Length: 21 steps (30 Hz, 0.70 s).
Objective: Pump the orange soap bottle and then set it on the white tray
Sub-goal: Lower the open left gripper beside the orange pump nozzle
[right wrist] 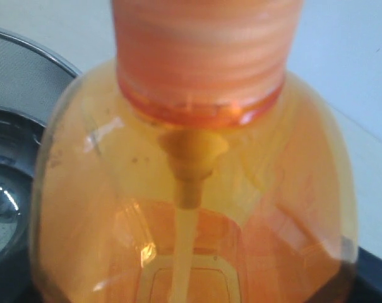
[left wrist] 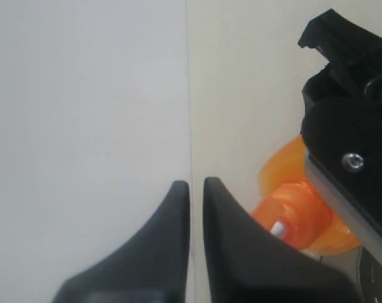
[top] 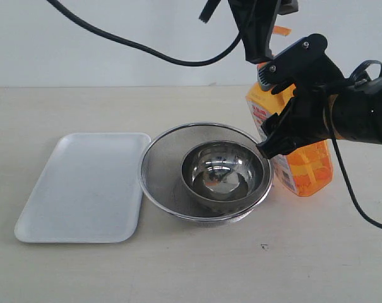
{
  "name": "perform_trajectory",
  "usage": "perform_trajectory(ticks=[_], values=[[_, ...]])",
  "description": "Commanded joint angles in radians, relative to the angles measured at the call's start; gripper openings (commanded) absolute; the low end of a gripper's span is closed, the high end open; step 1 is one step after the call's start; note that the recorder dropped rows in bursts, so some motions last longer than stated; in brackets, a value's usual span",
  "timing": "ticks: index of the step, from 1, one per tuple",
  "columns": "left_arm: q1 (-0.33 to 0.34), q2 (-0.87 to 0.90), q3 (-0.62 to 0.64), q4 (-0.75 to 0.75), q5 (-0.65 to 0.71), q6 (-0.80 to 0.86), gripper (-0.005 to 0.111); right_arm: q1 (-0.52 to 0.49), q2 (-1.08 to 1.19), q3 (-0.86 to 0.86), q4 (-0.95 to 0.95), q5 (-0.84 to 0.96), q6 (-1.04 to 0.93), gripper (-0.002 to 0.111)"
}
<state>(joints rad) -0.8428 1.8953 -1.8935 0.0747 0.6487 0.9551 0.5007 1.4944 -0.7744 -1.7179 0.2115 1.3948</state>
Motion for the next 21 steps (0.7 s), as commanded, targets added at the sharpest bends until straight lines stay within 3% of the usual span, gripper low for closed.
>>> perform_trajectory(ticks=[1, 21], values=[[-0.003, 0.013, -0.007, -0.015, 0.025, -0.012, 0.005, -0.003, -0.016, -0.017, -0.026, 0.021, -0.009, 0.0], [-0.003, 0.007, -0.007, 0.018, 0.149, -0.004, 0.005, -0.003, -0.016, -0.017, -0.026, 0.021, -0.009, 0.0]])
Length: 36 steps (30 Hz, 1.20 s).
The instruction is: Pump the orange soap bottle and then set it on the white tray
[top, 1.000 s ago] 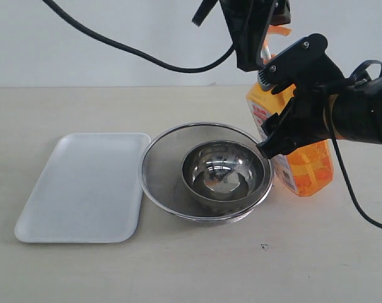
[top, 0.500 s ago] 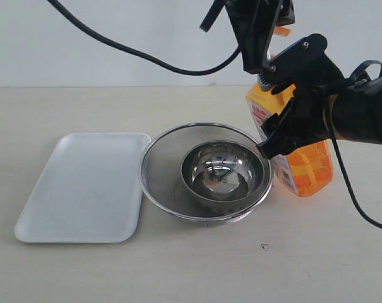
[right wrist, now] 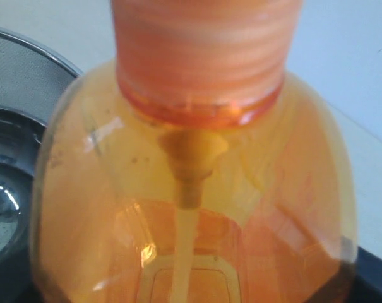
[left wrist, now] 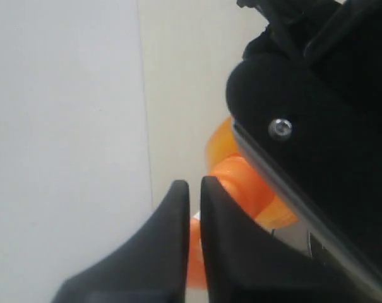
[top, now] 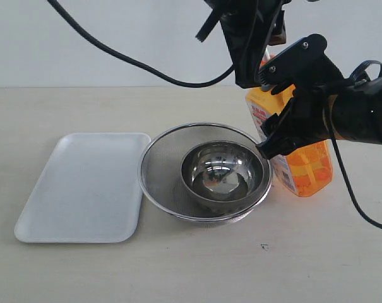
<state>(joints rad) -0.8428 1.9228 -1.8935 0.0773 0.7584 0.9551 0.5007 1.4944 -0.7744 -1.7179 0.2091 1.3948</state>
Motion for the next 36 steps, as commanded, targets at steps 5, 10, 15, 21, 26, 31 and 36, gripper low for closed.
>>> perform_trajectory(ticks=[5, 10, 15, 21, 26, 31, 36], values=[[0.0, -0.029, -0.007, 0.015, 0.069, -0.02, 0.005, -0.003, -0.016, -0.017, -0.026, 0.023, -0.011, 0.0], [0.008, -0.029, -0.007, 0.021, 0.112, -0.02, 0.005, -0.003, -0.016, -0.017, -0.026, 0.017, -0.011, 0.0], [0.008, -0.029, -0.007, 0.057, 0.121, -0.036, 0.005, -0.003, -0.016, -0.017, -0.026, 0.024, -0.011, 0.0], [0.008, -0.029, -0.007, 0.081, 0.14, -0.05, 0.005, -0.003, -0.016, -0.017, -0.026, 0.026, -0.015, 0.0], [0.008, -0.029, -0.007, 0.084, 0.147, -0.05, 0.005, -0.003, -0.016, -0.017, -0.026, 0.026, -0.015, 0.0], [0.008, -0.029, -0.007, 0.092, 0.156, -0.05, 0.005, -0.003, -0.016, -0.017, -0.026, 0.026, -0.015, 0.0], [0.008, -0.029, -0.007, 0.093, 0.156, -0.05, 0.005, -0.003, -0.016, -0.017, -0.026, 0.026, -0.015, 0.0]])
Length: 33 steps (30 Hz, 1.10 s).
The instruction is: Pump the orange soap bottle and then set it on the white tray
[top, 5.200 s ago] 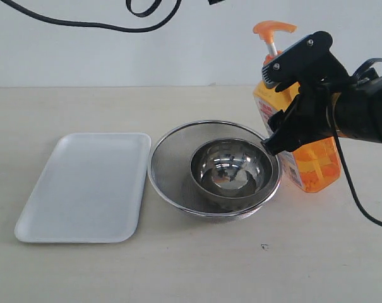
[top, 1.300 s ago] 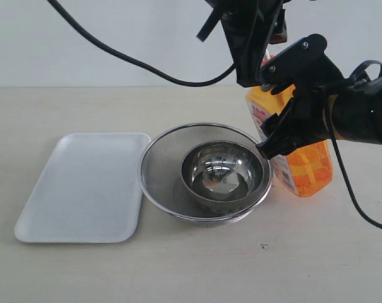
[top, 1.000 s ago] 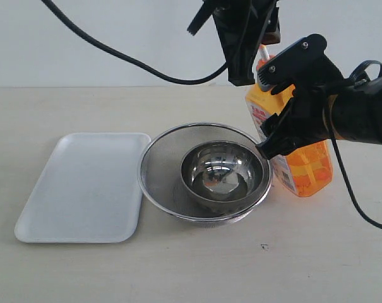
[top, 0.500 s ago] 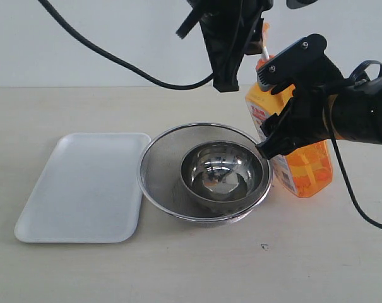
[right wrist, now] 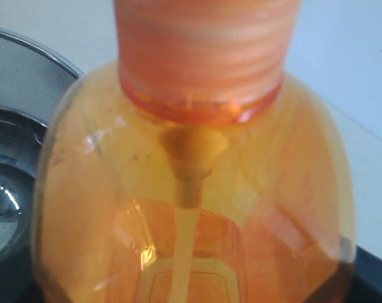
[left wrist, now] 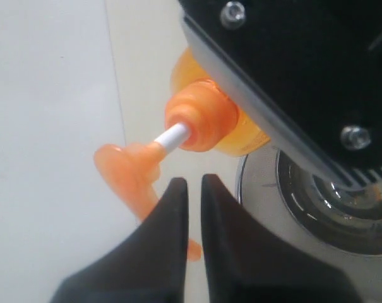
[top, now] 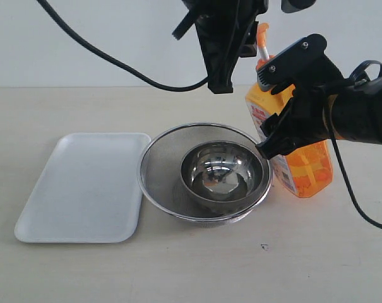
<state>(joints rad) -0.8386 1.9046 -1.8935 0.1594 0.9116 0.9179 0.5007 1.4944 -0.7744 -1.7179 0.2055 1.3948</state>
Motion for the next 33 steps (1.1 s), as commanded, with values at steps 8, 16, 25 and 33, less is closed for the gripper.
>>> perform_trajectory(ticks=[8, 16, 25, 33], values=[[0.004, -0.011, -0.007, 0.041, 0.009, -0.03, 0.005, -0.003, -0.016, -0.017, -0.026, 0.03, -0.017, 0.0], [0.004, -0.011, -0.007, 0.04, 0.013, -0.03, 0.005, -0.003, -0.016, -0.017, -0.026, 0.03, -0.017, 0.0], [0.001, -0.082, -0.007, -0.098, 0.064, 0.019, 0.005, -0.003, -0.016, -0.017, -0.026, 0.03, -0.017, 0.0], [0.001, -0.136, -0.007, -0.014, 0.028, -0.008, 0.005, -0.003, -0.016, -0.017, -0.026, 0.036, -0.017, 0.0]])
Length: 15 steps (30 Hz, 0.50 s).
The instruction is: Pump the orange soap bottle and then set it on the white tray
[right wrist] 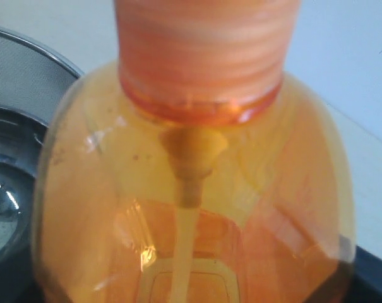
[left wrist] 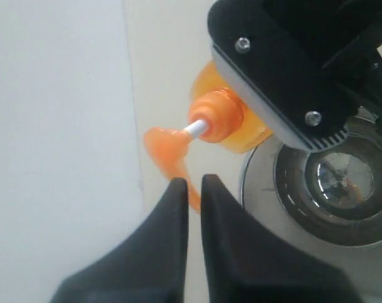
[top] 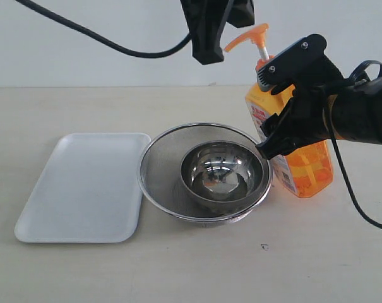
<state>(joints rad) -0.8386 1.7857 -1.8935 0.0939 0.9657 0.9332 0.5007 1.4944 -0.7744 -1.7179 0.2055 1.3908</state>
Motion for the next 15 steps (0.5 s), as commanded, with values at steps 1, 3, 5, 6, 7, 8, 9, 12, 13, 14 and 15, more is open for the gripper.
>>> perform_trajectory(ticks=[1, 3, 5, 6, 7, 8, 9, 12, 13, 14, 15], values=[[0.001, -0.017, -0.007, 0.071, -0.038, -0.042, 0.005, -0.003, -0.016, -0.017, -0.026, 0.036, -0.013, 0.0], [0.001, -0.013, -0.007, 0.111, -0.074, -0.108, 0.005, -0.003, -0.016, -0.017, -0.026, 0.041, -0.013, 0.0], [0.001, -0.008, -0.007, 0.147, -0.108, -0.161, 0.005, -0.003, -0.016, -0.017, -0.026, 0.049, -0.013, 0.0], [0.001, -0.006, -0.007, 0.151, -0.12, -0.173, 0.005, -0.003, -0.016, -0.017, -0.026, 0.049, -0.013, 0.0], [0.003, -0.004, -0.007, 0.155, -0.133, -0.182, 0.005, -0.003, -0.016, -0.017, -0.026, 0.049, -0.013, 0.0], [0.003, 0.001, -0.007, 0.155, -0.14, -0.184, 0.005, -0.003, -0.016, -0.017, -0.026, 0.049, -0.013, 0.0], [0.003, 0.006, -0.007, 0.155, -0.15, -0.184, 0.005, -0.003, -0.016, -0.017, -0.026, 0.049, -0.013, 0.0], [0.003, 0.024, -0.007, 0.155, -0.156, -0.184, 0.005, -0.003, -0.016, -0.017, -0.026, 0.042, -0.013, 0.0], [0.003, 0.031, -0.007, 0.155, -0.156, -0.184, 0.005, -0.003, -0.016, -0.017, -0.026, 0.042, -0.013, 0.0], [0.003, 0.037, -0.007, 0.157, -0.156, -0.184, 0.005, -0.003, -0.016, -0.017, -0.026, 0.046, -0.013, 0.0], [0.003, 0.044, -0.007, 0.157, -0.156, -0.184, 0.005, -0.003, -0.016, -0.017, -0.026, 0.049, -0.015, 0.0]])
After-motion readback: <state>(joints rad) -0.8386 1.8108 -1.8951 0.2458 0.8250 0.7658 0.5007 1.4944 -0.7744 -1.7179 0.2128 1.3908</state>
